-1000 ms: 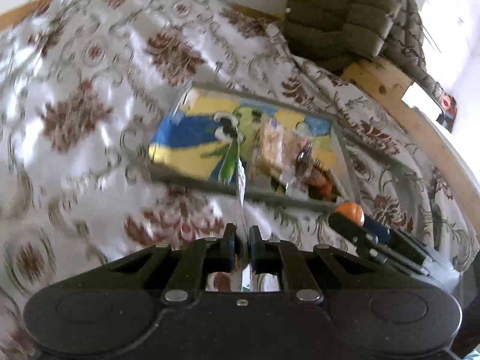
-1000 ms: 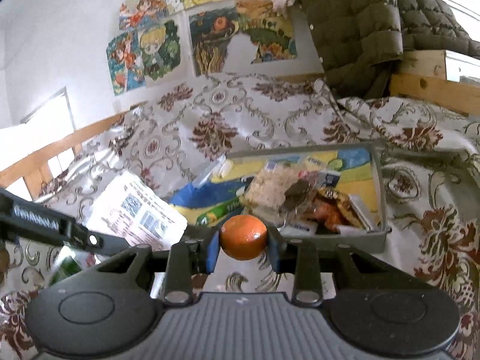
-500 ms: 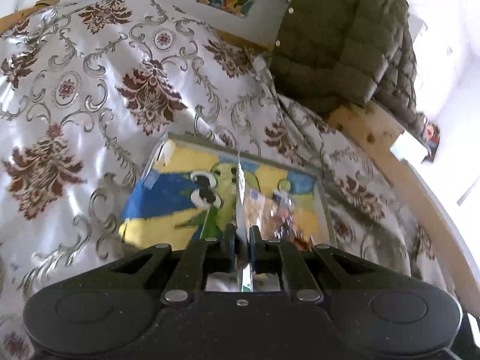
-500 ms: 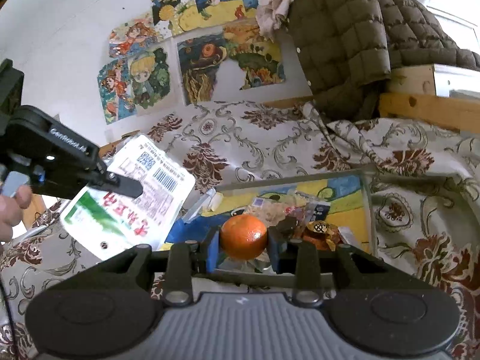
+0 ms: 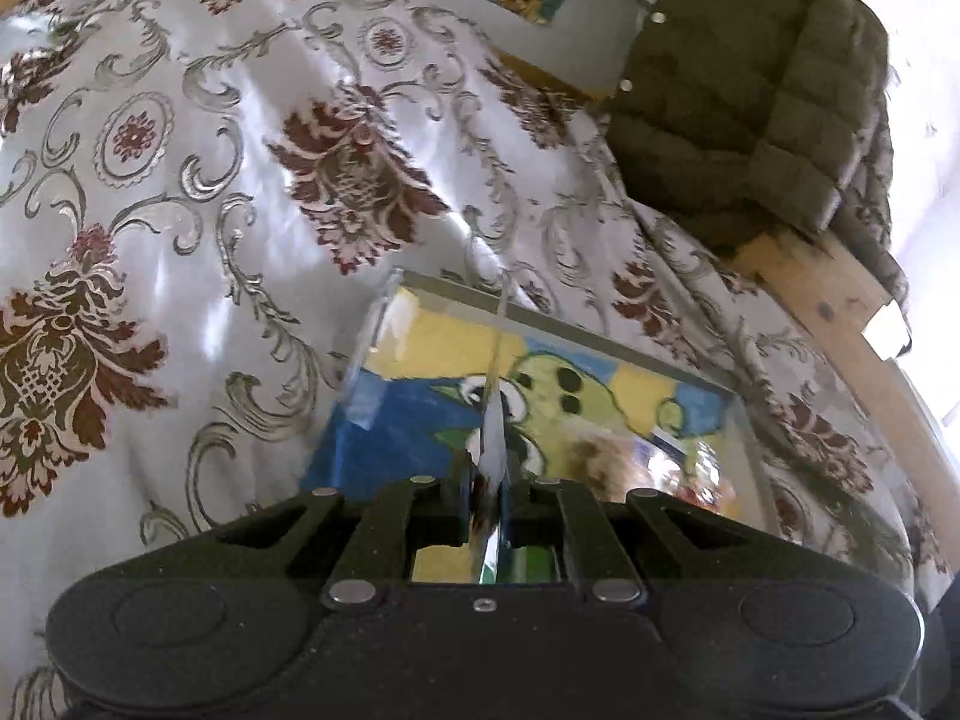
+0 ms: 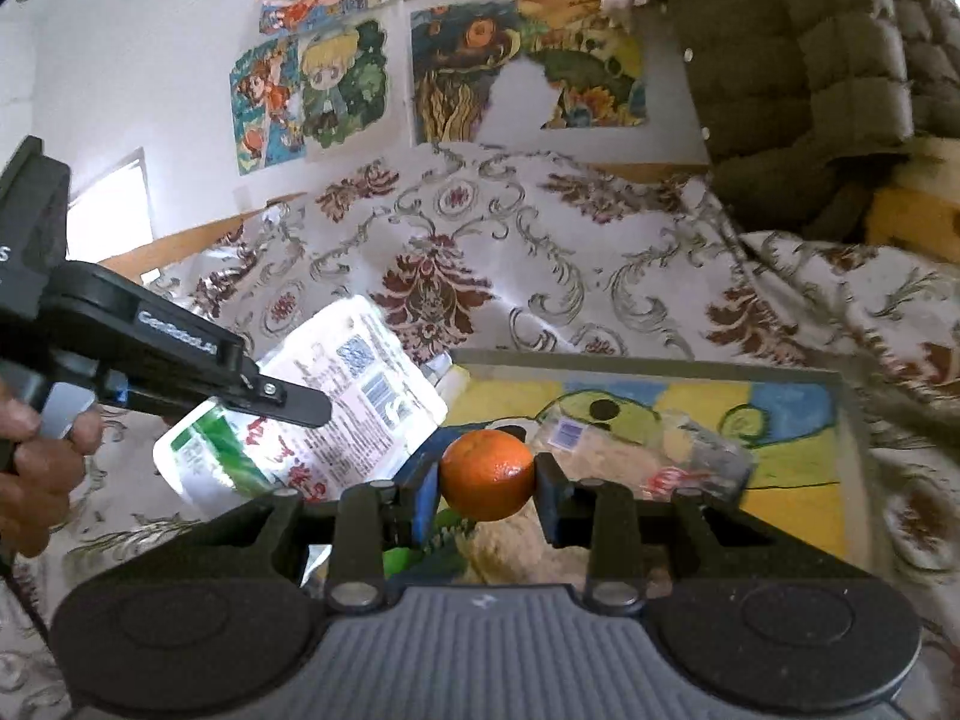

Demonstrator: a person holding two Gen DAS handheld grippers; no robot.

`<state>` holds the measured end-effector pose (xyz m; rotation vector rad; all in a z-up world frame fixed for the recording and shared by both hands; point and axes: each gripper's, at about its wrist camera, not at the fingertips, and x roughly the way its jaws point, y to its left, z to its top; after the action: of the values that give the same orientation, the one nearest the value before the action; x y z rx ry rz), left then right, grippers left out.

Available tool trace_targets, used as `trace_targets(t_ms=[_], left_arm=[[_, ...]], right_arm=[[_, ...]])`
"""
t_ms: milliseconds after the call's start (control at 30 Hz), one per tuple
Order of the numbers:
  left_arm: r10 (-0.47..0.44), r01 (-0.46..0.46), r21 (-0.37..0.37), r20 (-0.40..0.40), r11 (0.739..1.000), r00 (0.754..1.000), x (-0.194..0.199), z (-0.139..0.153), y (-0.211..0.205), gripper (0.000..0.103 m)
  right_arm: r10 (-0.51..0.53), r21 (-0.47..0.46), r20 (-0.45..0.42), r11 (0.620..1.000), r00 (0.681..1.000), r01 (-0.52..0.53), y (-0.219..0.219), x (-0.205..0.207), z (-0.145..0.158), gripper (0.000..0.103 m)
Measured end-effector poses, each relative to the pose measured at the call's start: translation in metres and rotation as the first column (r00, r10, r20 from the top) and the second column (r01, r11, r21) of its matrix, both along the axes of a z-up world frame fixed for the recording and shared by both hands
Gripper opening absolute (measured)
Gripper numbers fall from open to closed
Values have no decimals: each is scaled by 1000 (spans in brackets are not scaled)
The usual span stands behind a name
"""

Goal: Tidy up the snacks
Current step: 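Lift the packet and orange and carry both over the frog tray, then lower the packet and orange into the tray and open both grippers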

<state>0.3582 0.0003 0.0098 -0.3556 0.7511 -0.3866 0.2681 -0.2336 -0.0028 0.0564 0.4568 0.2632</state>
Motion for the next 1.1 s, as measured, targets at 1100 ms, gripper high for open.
trace_targets(t_ms=[1100], left_arm=[[19,-19,-5,-50,1000,999,29,-38,6,38]], right_arm=[[68,-11,-51,998,996,-69,38,41,-30,57]])
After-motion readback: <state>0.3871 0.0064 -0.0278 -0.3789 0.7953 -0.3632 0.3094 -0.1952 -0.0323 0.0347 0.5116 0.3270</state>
